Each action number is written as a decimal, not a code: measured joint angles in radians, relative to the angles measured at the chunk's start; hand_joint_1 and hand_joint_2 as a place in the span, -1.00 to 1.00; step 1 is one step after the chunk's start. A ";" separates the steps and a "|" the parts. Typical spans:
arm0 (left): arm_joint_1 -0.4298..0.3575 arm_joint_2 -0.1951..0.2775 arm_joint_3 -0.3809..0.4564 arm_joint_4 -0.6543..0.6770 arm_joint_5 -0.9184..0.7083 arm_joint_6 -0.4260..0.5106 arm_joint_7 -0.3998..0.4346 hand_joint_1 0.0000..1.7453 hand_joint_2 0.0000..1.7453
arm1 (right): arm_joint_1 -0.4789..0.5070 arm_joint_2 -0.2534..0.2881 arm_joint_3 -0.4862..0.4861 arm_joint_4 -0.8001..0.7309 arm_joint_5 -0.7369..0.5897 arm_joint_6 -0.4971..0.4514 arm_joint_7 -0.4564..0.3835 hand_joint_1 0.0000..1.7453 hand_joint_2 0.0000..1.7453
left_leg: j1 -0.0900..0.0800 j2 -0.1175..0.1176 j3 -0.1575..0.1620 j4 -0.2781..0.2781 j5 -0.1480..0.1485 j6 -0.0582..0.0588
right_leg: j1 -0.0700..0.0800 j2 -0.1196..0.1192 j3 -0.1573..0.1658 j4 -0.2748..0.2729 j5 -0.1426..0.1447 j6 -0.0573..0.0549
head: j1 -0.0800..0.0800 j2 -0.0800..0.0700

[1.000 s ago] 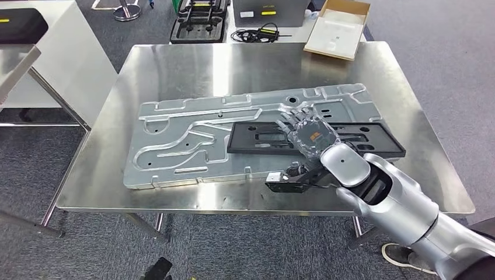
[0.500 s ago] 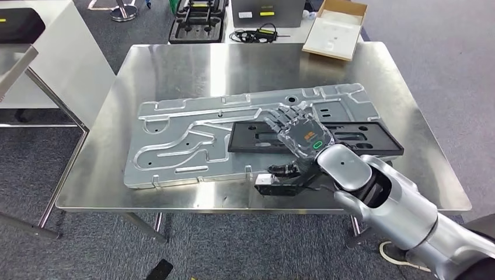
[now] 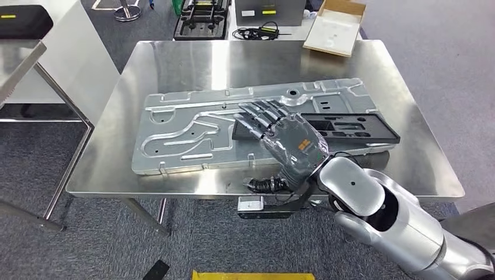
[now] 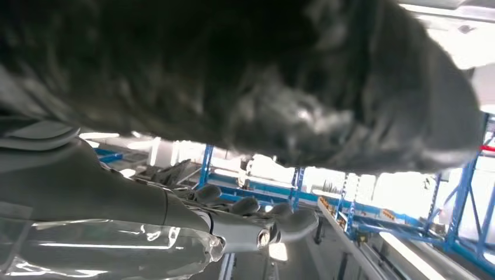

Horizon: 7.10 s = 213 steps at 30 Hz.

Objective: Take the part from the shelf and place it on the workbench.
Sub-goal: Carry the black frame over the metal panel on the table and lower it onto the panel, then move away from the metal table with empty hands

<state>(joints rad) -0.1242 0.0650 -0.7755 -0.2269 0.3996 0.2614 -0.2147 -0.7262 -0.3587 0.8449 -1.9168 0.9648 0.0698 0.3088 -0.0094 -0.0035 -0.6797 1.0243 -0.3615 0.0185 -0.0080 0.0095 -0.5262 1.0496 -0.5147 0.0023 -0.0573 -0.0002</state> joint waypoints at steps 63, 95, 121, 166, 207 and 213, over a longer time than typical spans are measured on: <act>0.025 -0.009 0.049 0.006 0.156 0.039 0.036 -1.00 -1.00 | 0.730 0.216 -0.478 1.050 -1.311 -0.543 -0.827 -1.00 -1.00 | 0.001 0.008 0.007 0.012 -0.030 -0.011 | -0.013 -0.010 -0.009 -0.007 -0.005 -0.002 | -0.019 0.000; 0.018 -0.033 -0.055 0.006 -0.021 0.002 0.130 -1.00 -1.00 | 0.644 0.344 -0.532 1.653 -1.369 -0.264 -0.285 -1.00 -1.00 | 0.003 -0.014 0.012 0.055 -0.102 -0.009 | -0.027 0.003 0.017 -0.007 -0.031 -0.008 | -0.019 0.000; 0.014 -0.076 -0.145 0.006 -0.080 0.012 0.181 -1.00 -1.00 | 0.637 0.361 -0.323 1.688 -1.166 -0.258 -0.204 -1.00 -1.00 | 0.000 -0.088 0.094 0.016 -0.130 0.017 | -0.018 0.067 -0.041 0.018 0.000 0.018 | -0.014 0.000; -0.004 -0.086 -0.225 0.006 -0.120 -0.019 0.180 -1.00 -1.00 | 0.627 0.362 -0.185 1.701 -1.147 -0.261 -0.140 -1.00 -1.00 | 0.006 0.059 0.079 0.010 -0.102 -0.013 | -0.014 -0.093 -0.015 -0.019 0.012 -0.007 | -0.031 0.000; 0.010 -0.077 -0.234 0.006 -0.034 -0.032 0.193 -1.00 -1.00 | 0.624 0.337 -0.109 1.707 -1.040 -0.177 -0.154 -1.00 -1.00 | 0.007 -0.045 0.088 -0.026 -0.082 0.026 | -0.012 -0.014 -0.120 0.250 -0.131 0.024 | -0.012 0.000; 0.012 -0.074 -0.234 0.006 -0.035 -0.038 0.193 -1.00 -1.00 | 0.624 0.334 -0.088 1.708 -1.038 -0.173 -0.157 -1.00 -1.00 | 0.011 -0.127 0.073 0.010 -0.100 -0.001 | -0.025 0.077 -0.046 0.018 0.004 0.019 | -0.011 0.000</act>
<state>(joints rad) -0.1121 -0.0090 -1.0094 -0.2204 0.3650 0.2234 -0.0219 -0.1021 -0.0248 0.7568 -0.2092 -0.0736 -0.1036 0.1519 0.0018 -0.1308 -0.6072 1.0344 -0.4615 0.0176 -0.0330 0.0868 -0.5721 1.0681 -0.5105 0.0216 -0.0684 -0.0004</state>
